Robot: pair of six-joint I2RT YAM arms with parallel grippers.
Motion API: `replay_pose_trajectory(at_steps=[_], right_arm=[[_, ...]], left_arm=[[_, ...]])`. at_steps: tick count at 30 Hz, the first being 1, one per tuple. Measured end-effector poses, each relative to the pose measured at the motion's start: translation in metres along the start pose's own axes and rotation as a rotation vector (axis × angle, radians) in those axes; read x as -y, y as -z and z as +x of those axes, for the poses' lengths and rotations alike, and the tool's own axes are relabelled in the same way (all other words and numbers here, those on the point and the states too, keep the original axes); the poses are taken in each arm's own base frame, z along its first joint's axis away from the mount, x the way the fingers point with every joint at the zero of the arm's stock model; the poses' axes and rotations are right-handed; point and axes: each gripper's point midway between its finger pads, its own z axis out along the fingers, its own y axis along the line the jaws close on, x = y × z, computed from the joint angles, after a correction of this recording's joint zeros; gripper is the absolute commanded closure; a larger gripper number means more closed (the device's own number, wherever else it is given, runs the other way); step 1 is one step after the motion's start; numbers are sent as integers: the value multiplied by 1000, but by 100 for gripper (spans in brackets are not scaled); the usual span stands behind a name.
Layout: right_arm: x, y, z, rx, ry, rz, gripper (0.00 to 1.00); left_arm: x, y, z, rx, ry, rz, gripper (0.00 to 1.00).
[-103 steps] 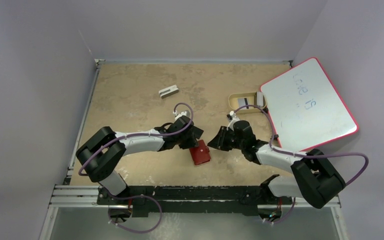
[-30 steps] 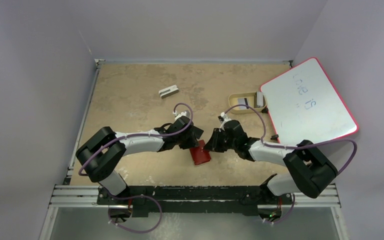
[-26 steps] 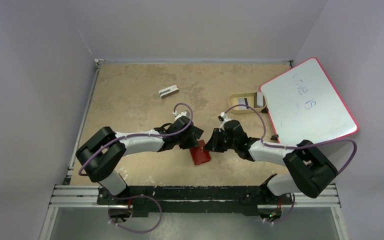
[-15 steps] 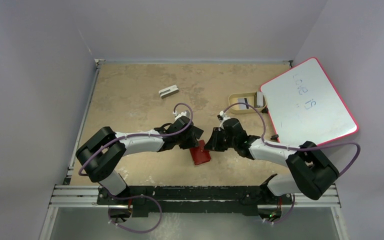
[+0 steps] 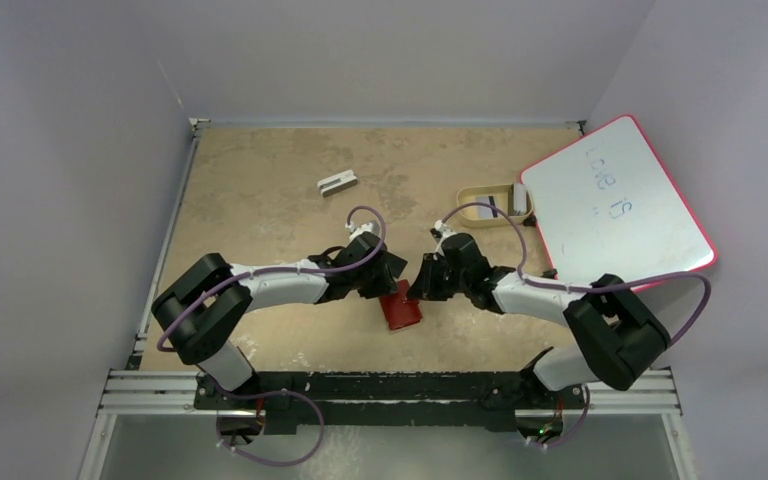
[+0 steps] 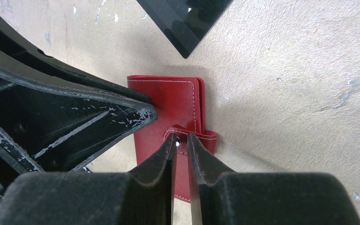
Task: Put the credit cards into the card holder
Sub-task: Close the card holder at the center of the board.
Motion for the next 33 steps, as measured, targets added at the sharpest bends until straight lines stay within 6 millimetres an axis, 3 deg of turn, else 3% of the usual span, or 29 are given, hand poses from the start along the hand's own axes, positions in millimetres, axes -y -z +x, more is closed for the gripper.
replay_pose_trajectory(at_steps=[33], right_arm=[[-11, -7, 5, -87, 181, -76, 85]], left_arm=[[0, 0, 0, 0, 13, -1, 80]])
